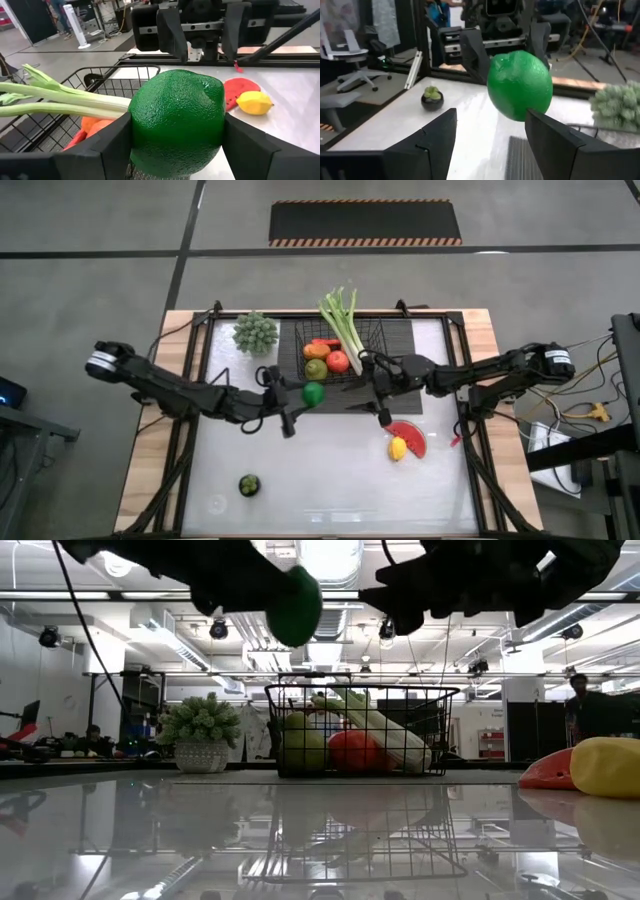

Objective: Build produce basket
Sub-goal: Put the green lime into the black wire basket

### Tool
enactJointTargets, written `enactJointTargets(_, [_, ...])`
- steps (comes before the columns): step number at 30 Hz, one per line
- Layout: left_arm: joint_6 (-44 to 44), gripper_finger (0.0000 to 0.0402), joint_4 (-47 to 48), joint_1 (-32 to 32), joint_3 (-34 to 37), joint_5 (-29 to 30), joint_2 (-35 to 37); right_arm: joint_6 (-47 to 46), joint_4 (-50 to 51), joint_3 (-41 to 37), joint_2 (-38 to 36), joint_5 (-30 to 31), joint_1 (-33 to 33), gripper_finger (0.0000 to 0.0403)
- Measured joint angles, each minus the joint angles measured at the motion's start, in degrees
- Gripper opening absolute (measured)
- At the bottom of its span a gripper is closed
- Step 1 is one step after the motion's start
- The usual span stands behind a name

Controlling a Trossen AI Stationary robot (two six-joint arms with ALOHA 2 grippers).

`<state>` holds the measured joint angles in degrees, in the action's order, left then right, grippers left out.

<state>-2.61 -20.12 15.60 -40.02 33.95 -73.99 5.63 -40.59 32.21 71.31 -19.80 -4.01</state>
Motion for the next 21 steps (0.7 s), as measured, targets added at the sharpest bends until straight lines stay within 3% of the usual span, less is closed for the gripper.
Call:
enactJointTargets(12, [-0.1,0.0243,-5.3,-3.6,-3.1,-4.2,-2.0,1.1,4.7,0.0,-4.6,8.4,0.0,0.032])
enactJointTargets(21, [-0.2,0.0243,-6.4,-4.1,-2.7,-6.2,-2.4,2.9,6.5,2.0,-3.5,11.0,0.0,0.0329])
